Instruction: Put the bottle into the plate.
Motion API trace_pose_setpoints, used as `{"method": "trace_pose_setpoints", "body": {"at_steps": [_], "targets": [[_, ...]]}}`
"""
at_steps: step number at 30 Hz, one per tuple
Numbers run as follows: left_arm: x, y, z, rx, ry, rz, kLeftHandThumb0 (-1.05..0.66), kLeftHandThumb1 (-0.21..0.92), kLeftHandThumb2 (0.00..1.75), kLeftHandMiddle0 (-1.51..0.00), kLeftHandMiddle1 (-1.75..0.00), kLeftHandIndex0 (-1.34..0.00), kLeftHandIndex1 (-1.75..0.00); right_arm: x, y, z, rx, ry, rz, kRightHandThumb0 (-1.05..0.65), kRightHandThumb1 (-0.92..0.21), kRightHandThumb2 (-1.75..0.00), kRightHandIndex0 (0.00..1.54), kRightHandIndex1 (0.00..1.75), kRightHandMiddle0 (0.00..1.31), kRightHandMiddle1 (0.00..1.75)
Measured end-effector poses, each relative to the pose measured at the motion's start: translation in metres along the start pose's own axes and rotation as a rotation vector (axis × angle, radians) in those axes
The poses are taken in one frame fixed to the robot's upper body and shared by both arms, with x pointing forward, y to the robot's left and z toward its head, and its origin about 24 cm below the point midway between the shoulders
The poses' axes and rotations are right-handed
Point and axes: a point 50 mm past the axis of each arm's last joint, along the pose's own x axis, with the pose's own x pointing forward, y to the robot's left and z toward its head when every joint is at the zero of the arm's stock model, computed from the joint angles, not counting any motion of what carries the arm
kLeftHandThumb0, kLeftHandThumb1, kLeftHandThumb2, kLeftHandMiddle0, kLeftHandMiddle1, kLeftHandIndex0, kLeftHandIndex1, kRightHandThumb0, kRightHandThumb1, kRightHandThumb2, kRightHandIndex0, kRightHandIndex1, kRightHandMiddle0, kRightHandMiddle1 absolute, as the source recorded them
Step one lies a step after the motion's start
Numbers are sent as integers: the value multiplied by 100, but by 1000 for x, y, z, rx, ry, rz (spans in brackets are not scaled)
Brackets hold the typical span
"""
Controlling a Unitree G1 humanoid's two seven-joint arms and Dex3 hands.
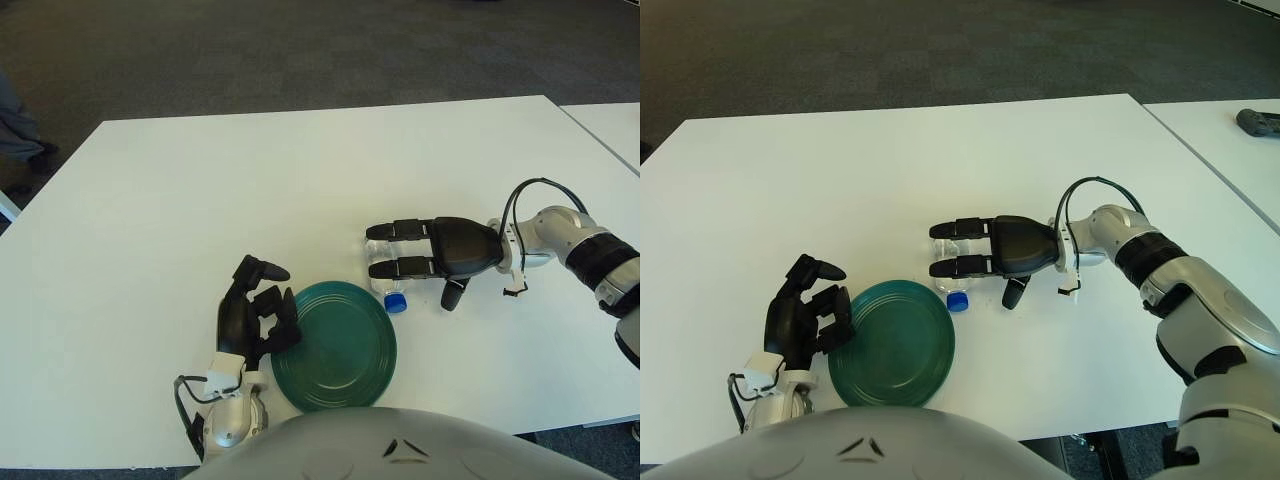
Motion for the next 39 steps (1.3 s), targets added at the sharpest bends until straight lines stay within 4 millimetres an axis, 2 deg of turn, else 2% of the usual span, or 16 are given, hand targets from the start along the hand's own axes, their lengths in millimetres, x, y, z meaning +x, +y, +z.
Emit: {"method": "trace_pose_setpoints", "body": {"at_steps": [17, 24, 34, 39], "targets": [[-2, -2, 3, 41, 4, 0, -48, 34, 129, -129, -175, -60, -175, -11, 9, 0, 28, 28, 99, -102, -92, -73, 11, 1, 0, 14], [-3, -3, 4, 52, -2, 0, -48, 35, 128, -130, -175, -59, -175, -15, 8, -5, 15, 60, 125, -99, -92, -72, 17, 2, 0, 26], [-3, -6, 4, 58, -8, -10, -47, 36, 126, -129, -175, -58, -175, -18, 11, -6, 63, 101, 114, -95, -92, -77, 33, 5, 0, 55], [-3, -6, 4, 58, -7, -7, -47, 36, 126, -129, -175, -58, -175, -18, 13, -5, 90, 107, 107, -96, -92, -78, 35, 5, 0, 60]]}}
